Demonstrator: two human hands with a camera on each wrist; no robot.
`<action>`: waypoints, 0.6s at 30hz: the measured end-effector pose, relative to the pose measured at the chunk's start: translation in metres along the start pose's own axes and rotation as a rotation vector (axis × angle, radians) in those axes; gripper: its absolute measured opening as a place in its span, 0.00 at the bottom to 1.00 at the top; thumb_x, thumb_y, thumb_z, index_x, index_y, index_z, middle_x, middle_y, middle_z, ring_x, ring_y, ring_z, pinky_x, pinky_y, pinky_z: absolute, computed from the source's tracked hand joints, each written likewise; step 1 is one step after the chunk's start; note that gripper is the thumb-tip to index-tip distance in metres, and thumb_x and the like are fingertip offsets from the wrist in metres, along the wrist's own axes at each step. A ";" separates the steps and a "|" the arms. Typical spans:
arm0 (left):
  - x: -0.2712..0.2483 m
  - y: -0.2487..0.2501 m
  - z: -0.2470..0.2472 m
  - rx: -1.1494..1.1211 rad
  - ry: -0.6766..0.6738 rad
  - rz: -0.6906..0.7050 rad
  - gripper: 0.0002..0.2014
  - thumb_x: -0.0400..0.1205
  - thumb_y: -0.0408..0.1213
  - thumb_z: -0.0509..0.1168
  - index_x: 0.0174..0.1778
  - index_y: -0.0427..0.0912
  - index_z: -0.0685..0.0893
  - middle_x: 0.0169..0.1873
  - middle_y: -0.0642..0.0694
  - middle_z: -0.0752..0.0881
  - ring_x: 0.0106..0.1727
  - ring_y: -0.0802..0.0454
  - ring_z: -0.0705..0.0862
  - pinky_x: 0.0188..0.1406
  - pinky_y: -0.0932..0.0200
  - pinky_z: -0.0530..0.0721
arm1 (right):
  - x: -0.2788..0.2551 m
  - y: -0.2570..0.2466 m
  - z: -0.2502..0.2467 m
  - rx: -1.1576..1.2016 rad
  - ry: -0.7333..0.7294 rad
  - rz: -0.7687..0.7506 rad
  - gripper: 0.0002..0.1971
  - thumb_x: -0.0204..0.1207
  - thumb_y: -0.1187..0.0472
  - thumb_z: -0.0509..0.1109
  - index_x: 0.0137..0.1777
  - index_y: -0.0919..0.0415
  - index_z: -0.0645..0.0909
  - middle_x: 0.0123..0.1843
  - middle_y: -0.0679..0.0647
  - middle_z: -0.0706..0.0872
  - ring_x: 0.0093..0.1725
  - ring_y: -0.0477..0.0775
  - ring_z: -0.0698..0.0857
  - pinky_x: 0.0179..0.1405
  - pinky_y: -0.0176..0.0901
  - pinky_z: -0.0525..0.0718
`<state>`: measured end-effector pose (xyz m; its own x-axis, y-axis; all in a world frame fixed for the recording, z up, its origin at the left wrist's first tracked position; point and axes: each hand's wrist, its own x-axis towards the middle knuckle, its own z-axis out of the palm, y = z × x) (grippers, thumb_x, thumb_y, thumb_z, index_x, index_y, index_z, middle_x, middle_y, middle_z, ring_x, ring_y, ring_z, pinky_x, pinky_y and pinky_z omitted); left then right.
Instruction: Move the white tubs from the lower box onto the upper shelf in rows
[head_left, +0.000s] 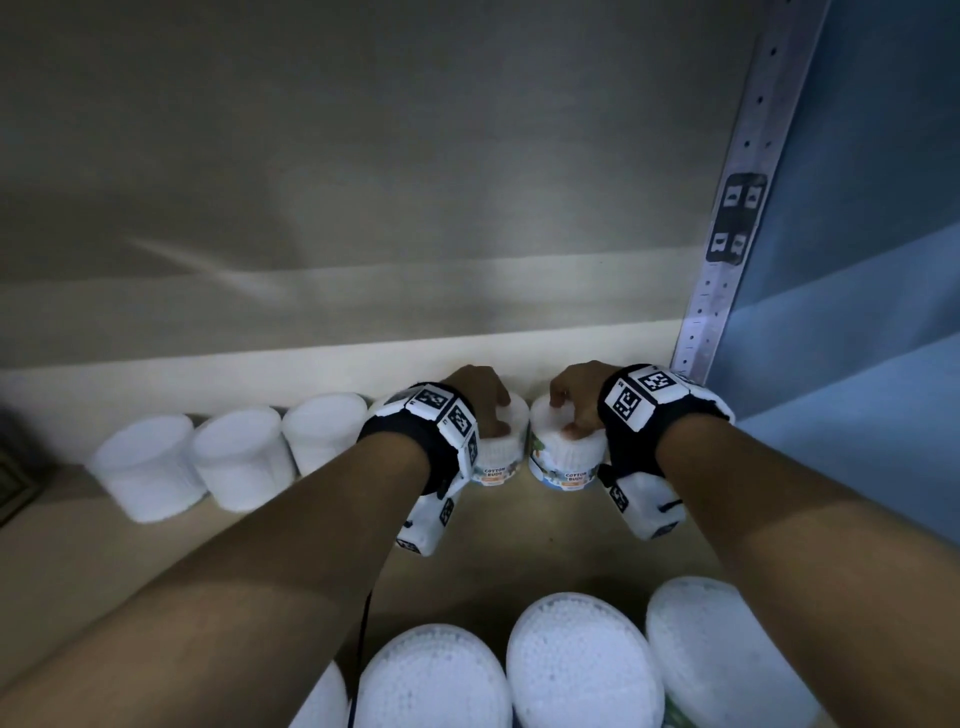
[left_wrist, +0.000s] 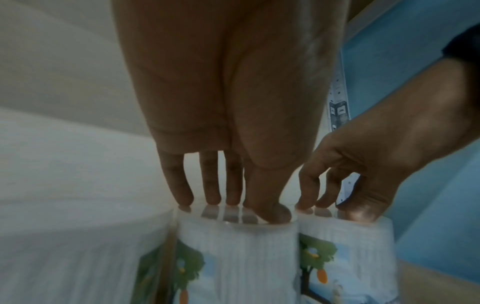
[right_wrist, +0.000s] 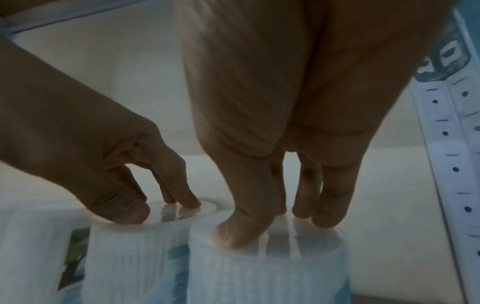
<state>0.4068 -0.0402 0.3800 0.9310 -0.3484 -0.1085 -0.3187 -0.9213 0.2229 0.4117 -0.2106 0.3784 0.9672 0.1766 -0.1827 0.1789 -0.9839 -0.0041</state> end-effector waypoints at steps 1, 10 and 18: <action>-0.001 0.001 0.000 0.013 -0.011 0.000 0.27 0.78 0.43 0.71 0.73 0.39 0.76 0.72 0.41 0.76 0.74 0.44 0.75 0.69 0.56 0.74 | -0.004 -0.001 -0.001 -0.008 -0.008 0.005 0.28 0.64 0.51 0.79 0.65 0.55 0.79 0.67 0.56 0.82 0.64 0.60 0.83 0.65 0.50 0.81; 0.026 0.000 0.041 0.245 -0.211 0.031 0.36 0.46 0.62 0.78 0.50 0.51 0.86 0.48 0.50 0.87 0.45 0.45 0.88 0.47 0.47 0.90 | -0.057 -0.001 0.002 -0.078 -0.108 0.067 0.28 0.50 0.40 0.82 0.47 0.41 0.73 0.61 0.47 0.81 0.59 0.53 0.83 0.60 0.45 0.82; -0.055 0.040 0.031 0.280 -0.207 0.076 0.31 0.55 0.56 0.80 0.50 0.44 0.87 0.47 0.47 0.90 0.46 0.48 0.90 0.48 0.51 0.90 | -0.117 -0.012 0.001 -0.071 -0.142 0.059 0.27 0.53 0.45 0.82 0.51 0.47 0.76 0.54 0.47 0.83 0.52 0.55 0.85 0.56 0.50 0.84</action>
<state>0.3374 -0.0630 0.3651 0.8561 -0.4194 -0.3020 -0.4492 -0.8928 -0.0335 0.2961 -0.2196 0.3992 0.9419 0.1082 -0.3181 0.1401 -0.9870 0.0790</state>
